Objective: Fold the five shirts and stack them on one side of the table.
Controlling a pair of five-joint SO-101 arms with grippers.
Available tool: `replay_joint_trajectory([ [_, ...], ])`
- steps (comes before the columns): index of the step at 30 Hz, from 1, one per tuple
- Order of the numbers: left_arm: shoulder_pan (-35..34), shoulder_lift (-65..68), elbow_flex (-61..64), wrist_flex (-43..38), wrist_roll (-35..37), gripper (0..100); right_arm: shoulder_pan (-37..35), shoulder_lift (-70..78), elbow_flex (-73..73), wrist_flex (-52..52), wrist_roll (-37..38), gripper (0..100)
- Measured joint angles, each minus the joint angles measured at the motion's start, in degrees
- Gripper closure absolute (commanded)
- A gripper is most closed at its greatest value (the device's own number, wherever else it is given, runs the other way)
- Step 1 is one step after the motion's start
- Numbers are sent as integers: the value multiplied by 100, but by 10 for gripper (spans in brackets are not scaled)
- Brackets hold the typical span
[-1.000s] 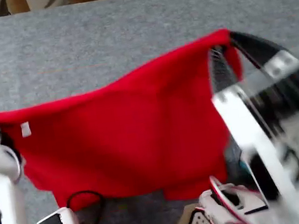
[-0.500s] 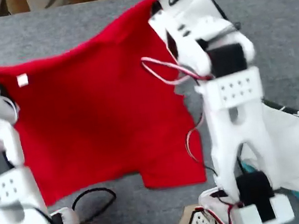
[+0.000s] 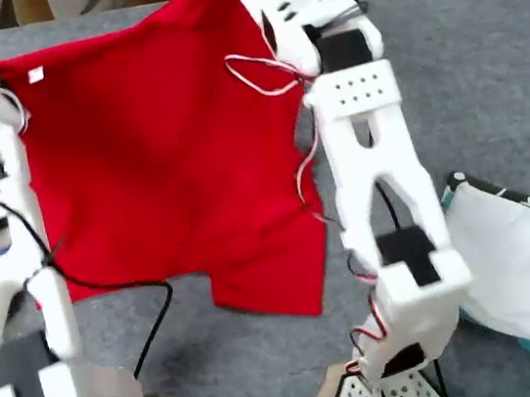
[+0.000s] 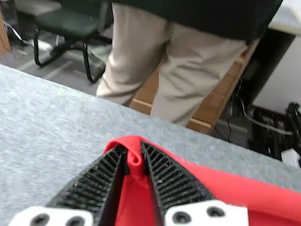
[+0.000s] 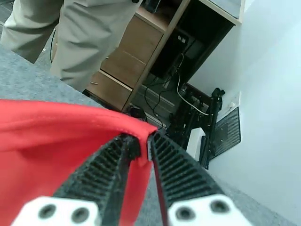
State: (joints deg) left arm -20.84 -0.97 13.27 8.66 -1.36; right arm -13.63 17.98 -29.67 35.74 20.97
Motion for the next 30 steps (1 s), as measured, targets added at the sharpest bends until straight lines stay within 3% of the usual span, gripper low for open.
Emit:
replay_joint_trajectory([
  [4, 105, 765, -1029, 554, 0, 981, 26, 809, -1064, 281, 0, 994],
  [13, 123, 2092, -2330, 835, 0, 981, 44, 2330, -3262, 1688, 0, 994],
  [25, 123, 2127, -3455, 3815, 0, 981, 26, 2532, -4985, 4923, 9, 994],
  [30, 123, 2127, -3508, 4721, -316, 981, -18, 2532, -5530, 6163, 404, 994],
])
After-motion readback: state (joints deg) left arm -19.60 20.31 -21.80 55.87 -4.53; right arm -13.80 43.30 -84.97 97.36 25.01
